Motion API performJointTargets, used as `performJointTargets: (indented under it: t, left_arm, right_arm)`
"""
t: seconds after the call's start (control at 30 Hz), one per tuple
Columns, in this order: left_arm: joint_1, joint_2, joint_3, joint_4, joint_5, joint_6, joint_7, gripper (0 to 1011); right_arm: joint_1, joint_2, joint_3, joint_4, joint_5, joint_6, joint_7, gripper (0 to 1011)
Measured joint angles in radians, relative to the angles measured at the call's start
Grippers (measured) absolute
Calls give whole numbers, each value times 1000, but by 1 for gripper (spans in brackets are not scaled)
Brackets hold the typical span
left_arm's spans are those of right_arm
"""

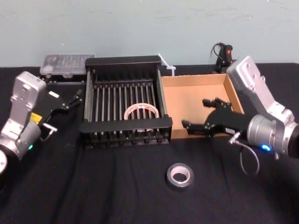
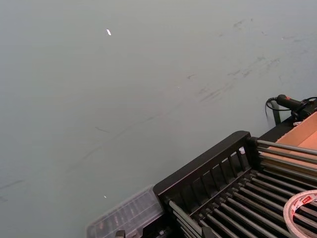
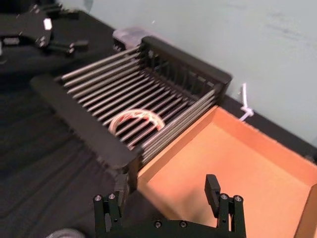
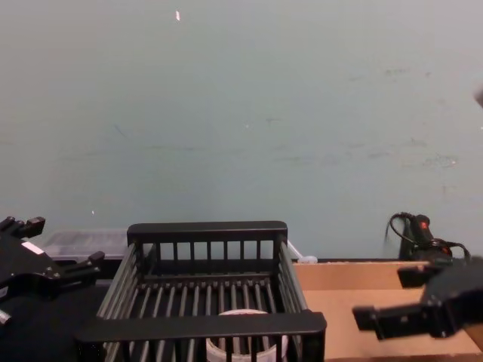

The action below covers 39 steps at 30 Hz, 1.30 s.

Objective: Pick up the white tape and place it into the black box , Pick up the silver tape and place it into the brown box.

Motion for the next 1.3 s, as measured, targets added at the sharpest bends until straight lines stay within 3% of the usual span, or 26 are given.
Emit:
performJointTargets:
  t: [0.57,1.3]
  left_arm:
    - [0,0,0,0,0,0,0,1001]
    - [0,0,0,0,0,0,0,1001]
  right_arm:
    - [-74,59,-32,-57,5,27,31,1000]
    - [-69,80,-89,-48,7,45,72,1002]
